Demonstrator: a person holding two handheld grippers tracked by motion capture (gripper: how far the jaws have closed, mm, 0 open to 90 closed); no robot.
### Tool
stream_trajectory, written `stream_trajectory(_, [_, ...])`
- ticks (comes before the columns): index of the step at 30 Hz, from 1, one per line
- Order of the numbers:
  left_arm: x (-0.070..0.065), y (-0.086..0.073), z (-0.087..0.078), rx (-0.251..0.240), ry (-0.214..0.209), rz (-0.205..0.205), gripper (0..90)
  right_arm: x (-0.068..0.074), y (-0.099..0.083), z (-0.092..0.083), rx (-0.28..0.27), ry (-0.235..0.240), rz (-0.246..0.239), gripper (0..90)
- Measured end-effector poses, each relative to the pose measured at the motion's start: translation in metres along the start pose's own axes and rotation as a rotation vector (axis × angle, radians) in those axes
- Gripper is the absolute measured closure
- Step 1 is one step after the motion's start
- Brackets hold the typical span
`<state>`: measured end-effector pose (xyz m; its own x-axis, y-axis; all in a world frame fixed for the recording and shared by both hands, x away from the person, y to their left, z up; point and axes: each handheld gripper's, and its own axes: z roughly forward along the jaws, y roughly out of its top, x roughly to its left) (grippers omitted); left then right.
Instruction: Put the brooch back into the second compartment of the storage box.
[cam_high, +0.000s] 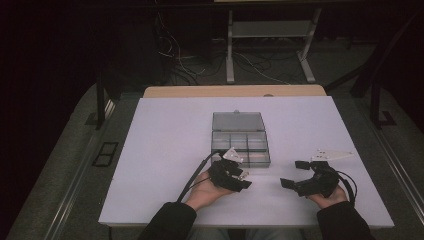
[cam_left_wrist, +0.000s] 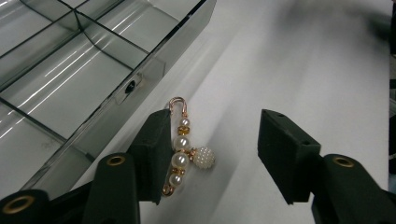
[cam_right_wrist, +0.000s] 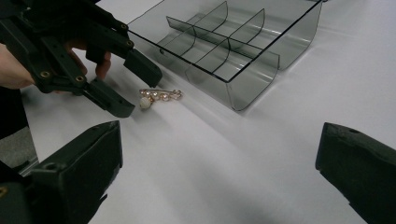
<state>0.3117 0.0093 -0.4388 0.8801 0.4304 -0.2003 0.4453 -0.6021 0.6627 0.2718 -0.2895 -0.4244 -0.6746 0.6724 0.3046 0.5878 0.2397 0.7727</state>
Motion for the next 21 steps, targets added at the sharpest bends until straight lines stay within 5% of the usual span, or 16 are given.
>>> stream_trajectory(21, [0.001, -0.0017, 0.0079, -0.001, 0.088, 0.034, 76.1, -0.0009, -0.0002, 0.0, -0.007, 0.017, 0.008, 0.4])
